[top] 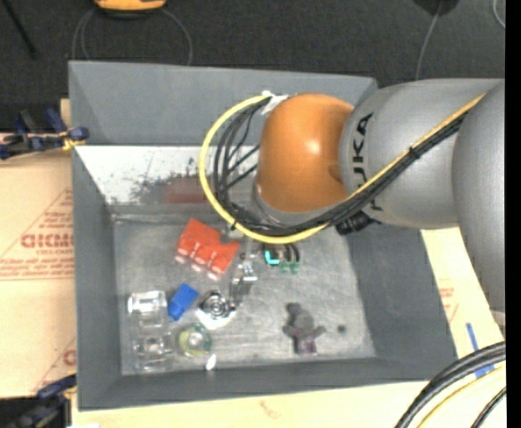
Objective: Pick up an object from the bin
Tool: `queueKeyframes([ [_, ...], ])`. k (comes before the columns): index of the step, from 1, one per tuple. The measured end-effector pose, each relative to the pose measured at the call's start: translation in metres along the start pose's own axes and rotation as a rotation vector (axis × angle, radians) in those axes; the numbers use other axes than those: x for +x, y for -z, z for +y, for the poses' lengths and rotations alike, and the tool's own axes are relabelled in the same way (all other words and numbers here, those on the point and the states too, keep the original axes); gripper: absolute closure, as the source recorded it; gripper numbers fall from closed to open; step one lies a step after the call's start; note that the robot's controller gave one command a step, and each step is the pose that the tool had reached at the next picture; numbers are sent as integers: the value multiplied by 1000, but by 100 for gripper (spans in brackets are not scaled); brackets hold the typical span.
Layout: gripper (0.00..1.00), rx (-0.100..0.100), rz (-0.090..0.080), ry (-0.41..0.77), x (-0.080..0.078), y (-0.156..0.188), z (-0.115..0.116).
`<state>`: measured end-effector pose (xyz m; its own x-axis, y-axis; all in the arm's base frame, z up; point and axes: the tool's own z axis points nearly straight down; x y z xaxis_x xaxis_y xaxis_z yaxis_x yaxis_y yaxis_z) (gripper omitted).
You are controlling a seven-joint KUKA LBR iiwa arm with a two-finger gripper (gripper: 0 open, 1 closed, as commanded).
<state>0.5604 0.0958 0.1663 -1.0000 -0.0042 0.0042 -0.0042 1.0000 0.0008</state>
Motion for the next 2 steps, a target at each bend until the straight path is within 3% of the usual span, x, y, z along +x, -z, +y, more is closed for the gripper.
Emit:
queueKeyframes([
  [1, 0, -4, -27, -48, -56, -64, 12],
  [2, 0, 0, -36, 263, -35, -67, -7],
])
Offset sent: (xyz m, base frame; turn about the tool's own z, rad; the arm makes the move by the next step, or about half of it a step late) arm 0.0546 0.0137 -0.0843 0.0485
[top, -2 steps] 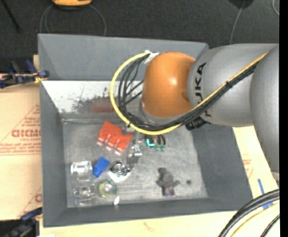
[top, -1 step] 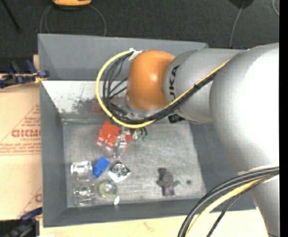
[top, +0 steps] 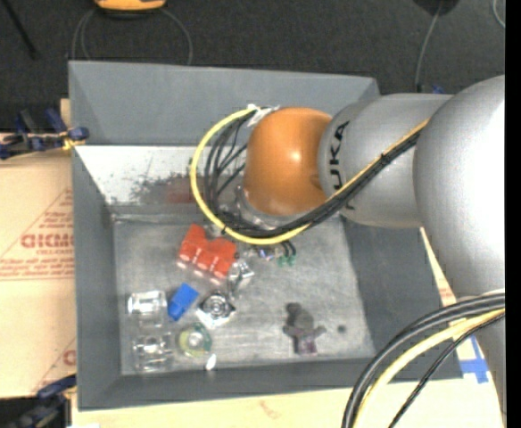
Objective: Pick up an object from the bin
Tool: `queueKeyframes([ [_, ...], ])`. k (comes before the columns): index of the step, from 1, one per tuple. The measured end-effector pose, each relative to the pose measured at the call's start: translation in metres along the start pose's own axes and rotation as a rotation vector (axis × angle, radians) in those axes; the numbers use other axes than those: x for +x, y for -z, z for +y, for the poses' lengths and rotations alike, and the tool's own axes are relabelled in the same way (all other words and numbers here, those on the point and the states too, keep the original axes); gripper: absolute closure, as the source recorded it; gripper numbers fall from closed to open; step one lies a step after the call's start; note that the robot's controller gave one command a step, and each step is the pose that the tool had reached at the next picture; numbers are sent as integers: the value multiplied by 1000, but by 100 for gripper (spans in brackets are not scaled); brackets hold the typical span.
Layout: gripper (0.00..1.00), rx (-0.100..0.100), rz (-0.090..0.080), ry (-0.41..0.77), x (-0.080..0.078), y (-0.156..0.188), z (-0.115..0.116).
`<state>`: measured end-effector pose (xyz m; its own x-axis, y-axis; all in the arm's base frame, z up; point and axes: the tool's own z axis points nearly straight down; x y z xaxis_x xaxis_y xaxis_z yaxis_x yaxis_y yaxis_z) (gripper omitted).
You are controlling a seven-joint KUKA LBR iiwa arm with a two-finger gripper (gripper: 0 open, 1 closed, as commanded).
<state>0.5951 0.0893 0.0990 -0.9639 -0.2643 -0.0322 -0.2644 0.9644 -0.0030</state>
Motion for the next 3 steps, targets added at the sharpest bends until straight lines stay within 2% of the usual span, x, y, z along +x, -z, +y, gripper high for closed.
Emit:
queueKeyframes([
  [1, 0, -1, 29, -86, -4, -16, -8],
  [2, 100, -2, 28, -90, -5, -16, -8],
  [3, 100, 0, 18, -17, -29, 200, -6],
])
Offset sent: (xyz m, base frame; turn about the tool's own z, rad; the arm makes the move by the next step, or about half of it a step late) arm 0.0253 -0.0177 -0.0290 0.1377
